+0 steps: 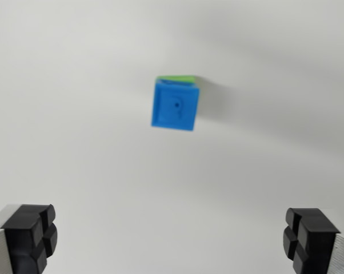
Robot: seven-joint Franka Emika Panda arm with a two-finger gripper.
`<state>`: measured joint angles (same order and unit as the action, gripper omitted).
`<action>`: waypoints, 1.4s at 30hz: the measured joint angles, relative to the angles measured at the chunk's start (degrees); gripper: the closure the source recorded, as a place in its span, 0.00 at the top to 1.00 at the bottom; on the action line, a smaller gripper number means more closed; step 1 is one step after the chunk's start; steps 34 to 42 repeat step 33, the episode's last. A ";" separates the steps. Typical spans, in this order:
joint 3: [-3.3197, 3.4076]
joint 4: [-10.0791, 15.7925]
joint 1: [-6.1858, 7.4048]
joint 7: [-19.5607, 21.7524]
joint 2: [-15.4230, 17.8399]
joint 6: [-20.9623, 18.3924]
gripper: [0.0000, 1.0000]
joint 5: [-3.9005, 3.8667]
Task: Stack cube
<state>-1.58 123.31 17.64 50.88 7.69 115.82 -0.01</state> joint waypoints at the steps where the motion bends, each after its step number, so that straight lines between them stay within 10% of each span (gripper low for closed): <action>1: 0.00 -0.21 0.00 0.00 0.05 -0.26 1.00 0.00; 42: 0.00 -0.89 0.00 0.00 0.17 -1.24 1.00 0.01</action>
